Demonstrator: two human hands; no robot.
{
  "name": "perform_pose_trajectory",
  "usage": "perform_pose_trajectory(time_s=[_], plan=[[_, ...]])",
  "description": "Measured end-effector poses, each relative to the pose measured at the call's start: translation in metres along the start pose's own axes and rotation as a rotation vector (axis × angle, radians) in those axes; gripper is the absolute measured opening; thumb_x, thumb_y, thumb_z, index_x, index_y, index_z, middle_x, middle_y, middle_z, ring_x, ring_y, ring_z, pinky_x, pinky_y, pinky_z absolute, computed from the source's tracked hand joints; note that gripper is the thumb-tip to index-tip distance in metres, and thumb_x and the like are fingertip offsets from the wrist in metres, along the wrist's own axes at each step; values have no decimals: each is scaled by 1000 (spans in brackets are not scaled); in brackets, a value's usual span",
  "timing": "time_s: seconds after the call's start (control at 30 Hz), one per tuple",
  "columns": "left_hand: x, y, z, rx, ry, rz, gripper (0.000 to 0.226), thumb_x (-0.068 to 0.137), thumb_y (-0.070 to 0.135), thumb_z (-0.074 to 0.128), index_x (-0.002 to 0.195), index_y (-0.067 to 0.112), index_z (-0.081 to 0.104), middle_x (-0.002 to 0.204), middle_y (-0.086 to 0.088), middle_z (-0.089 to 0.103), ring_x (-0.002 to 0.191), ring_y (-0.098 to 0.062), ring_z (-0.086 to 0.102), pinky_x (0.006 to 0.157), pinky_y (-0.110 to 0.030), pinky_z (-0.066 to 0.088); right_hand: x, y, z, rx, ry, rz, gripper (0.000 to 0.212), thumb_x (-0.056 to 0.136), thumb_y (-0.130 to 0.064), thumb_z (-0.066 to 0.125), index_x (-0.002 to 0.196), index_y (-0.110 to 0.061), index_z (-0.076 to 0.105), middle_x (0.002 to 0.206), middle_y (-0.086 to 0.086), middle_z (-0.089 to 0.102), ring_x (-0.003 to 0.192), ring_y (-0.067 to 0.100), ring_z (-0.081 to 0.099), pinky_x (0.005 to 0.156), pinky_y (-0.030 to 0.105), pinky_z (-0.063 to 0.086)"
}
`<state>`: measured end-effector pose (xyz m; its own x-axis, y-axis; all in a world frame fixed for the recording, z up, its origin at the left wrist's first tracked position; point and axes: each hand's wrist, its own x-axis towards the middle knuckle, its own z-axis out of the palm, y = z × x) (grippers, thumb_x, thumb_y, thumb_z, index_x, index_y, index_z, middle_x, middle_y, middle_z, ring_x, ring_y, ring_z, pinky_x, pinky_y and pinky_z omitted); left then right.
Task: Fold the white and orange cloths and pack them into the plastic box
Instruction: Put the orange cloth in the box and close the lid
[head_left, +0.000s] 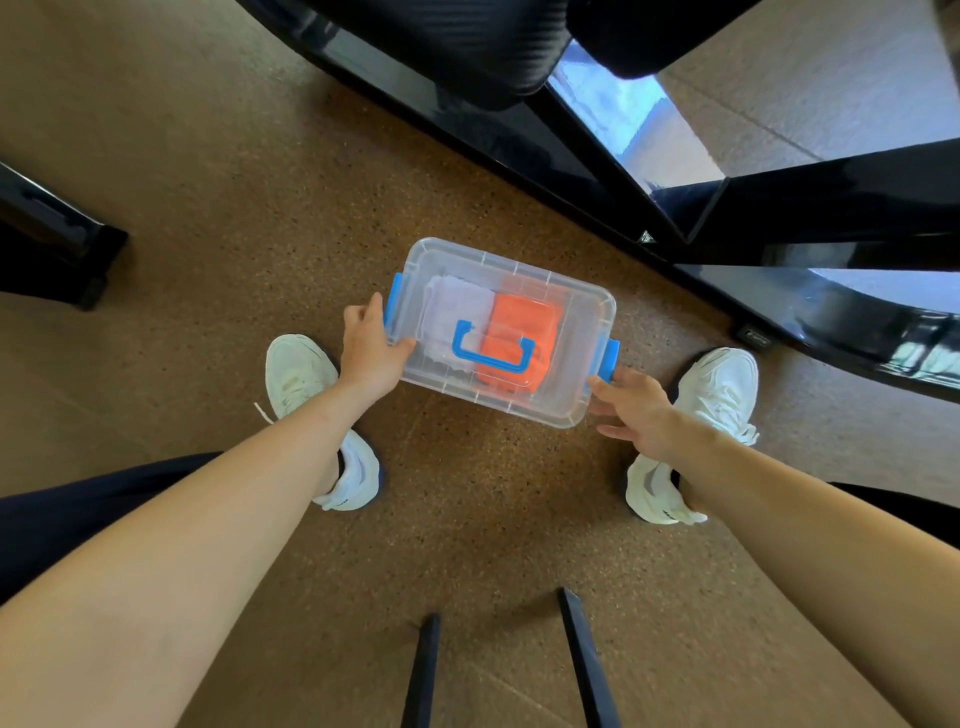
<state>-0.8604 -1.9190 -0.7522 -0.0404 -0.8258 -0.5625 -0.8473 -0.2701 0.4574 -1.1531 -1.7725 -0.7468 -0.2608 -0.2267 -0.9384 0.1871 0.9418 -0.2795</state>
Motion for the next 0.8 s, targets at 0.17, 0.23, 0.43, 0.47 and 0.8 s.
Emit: perform_pose_trajectory(time_s=[0.17,0.23,0.43,0.47,0.8], plan=[[-6,-11,7,-2,64,109,62,100,17,57,157,19,31,146,-8,42,128,-24,52,103,-31,42,5,-2,0,30,-3,-4,52,93,-25,70,141,-22,49,114,5,70,102,22,72,88,42,61],[-6,-17,4,-13,58,130,61,101,16,55,157,20,31,141,-8,51,124,-22,55,100,-31,45,5,-3,1,51,2,-8,56,93,-22,70,144,-21,47,115,5,69,101,21,72,89,42,61],[-5,-19,2,-29,61,119,60,101,17,56,157,21,33,137,-6,54,120,-17,54,95,-24,41,-11,0,20,-16,248,-256,41,92,-14,71,131,-18,59,112,-1,65,88,11,66,73,26,56],[-5,-19,2,-27,60,113,60,101,17,56,157,21,32,137,-6,54,121,-18,54,95,-24,40,-14,1,24,-63,292,-314,40,92,-14,70,130,-18,60,110,-2,64,89,12,65,75,27,55],[-7,-16,1,-17,-9,45,65,99,15,57,158,23,30,140,-7,53,121,-23,57,96,-32,47,-15,-3,14,-384,188,-518,37,87,-24,74,122,-26,63,114,-2,64,100,12,64,90,32,56]])
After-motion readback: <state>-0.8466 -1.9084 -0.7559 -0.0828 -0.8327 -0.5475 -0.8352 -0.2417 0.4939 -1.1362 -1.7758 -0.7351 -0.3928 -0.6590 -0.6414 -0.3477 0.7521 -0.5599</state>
